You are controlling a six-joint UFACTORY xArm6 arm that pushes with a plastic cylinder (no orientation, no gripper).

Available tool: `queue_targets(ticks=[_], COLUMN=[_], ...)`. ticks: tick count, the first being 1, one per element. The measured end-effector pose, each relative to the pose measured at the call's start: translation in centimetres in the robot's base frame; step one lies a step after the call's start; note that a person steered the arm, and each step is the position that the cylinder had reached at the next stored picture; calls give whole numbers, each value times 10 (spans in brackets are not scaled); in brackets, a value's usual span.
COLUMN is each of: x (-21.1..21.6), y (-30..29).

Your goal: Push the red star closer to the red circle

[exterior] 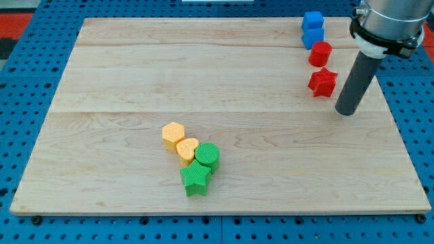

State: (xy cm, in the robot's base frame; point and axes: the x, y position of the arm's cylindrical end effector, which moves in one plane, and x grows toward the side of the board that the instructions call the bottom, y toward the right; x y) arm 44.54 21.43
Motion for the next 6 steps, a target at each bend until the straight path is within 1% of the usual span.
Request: queue_targets(ticks=[2, 3, 4, 5, 6], x=[-22, -43, -28, -7, -16], y=[10, 7, 6, -18, -63])
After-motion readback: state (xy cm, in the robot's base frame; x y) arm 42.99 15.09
